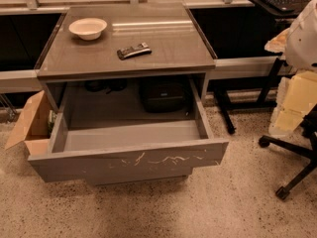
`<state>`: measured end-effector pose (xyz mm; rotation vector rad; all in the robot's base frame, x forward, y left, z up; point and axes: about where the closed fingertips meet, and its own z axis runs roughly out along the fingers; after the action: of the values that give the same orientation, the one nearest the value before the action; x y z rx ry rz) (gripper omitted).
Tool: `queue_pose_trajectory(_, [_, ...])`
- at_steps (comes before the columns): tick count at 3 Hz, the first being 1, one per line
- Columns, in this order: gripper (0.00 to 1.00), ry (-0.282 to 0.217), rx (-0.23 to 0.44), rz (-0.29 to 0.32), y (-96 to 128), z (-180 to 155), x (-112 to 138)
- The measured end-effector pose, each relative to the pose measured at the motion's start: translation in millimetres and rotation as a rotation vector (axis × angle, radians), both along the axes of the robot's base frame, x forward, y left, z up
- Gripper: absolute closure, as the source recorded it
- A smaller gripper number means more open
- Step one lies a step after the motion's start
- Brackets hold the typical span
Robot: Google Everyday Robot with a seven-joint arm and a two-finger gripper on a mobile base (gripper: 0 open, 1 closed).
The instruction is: Place rxbar chocolate into top drawer
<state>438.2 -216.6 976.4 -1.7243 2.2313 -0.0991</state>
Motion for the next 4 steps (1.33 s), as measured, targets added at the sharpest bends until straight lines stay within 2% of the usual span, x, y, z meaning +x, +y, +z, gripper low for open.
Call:
queue_pose_trajectory(1, [0.00, 0.000, 0.000, 0.000, 0.1, 0.0, 0.2])
queue_pose_trajectory(3, [0.00, 0.006, 0.042, 0.046, 15.4, -7.0, 40.5])
queue_pose_trajectory(4, [0.00, 0.008, 0.097, 0.082, 28.9, -14.9, 61.8])
